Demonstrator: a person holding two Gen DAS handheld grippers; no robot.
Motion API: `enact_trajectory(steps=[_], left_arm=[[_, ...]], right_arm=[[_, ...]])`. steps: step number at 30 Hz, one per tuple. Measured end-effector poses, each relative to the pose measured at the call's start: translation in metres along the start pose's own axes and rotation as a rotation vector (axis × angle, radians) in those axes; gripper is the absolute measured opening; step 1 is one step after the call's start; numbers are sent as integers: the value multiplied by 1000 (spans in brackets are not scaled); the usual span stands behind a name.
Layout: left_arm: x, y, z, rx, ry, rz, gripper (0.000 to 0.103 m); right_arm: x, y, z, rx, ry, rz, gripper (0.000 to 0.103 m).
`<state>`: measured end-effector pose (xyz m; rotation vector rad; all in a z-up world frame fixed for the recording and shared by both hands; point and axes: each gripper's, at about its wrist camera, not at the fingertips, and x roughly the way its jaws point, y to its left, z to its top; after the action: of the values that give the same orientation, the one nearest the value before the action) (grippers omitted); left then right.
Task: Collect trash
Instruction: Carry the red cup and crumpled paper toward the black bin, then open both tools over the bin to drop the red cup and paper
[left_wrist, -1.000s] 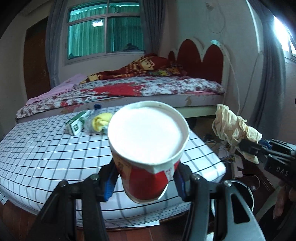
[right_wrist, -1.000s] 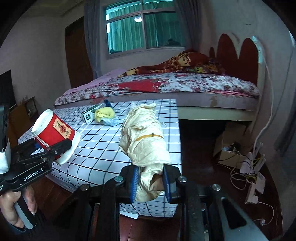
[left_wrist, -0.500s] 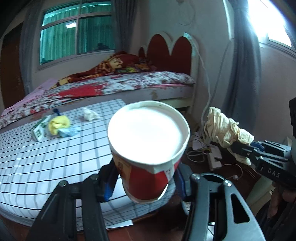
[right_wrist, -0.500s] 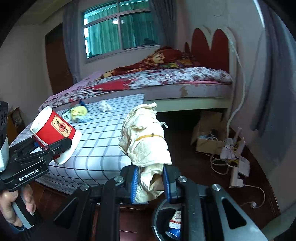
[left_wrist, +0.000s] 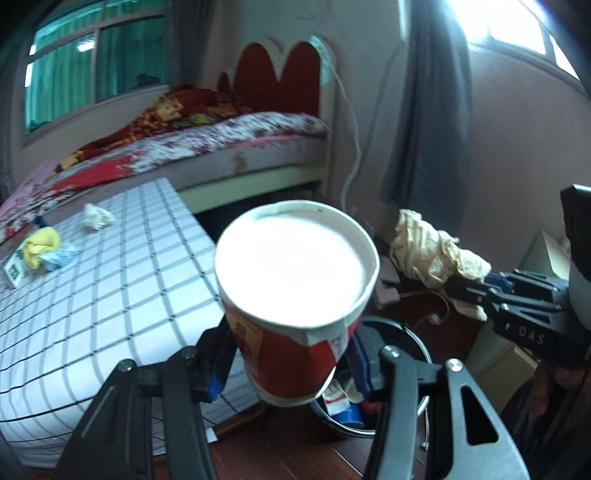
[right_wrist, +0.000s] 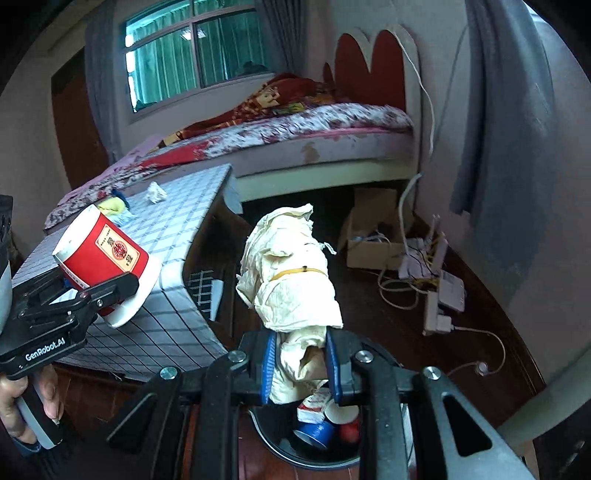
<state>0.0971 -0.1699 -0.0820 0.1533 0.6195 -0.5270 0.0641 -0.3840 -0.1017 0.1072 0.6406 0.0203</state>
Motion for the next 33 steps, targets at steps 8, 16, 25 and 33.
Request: enact_trajectory(steps=[8,16,25,33], left_arm=[[47,-31,-23,47,148,-118,54],[84,-52,-41,66,254,-176,55],[114,-48,-42,-47,306,-274,101],[110,-23,-60,-77,305,-54,103]], right_arm=[[19,-27,-30,-9,113,-9,25],[43,-39,-45,-82,223,23,25],[90,-44,-64,-189,381,11,92],[100,-65,-72,-110,395,-110,102]])
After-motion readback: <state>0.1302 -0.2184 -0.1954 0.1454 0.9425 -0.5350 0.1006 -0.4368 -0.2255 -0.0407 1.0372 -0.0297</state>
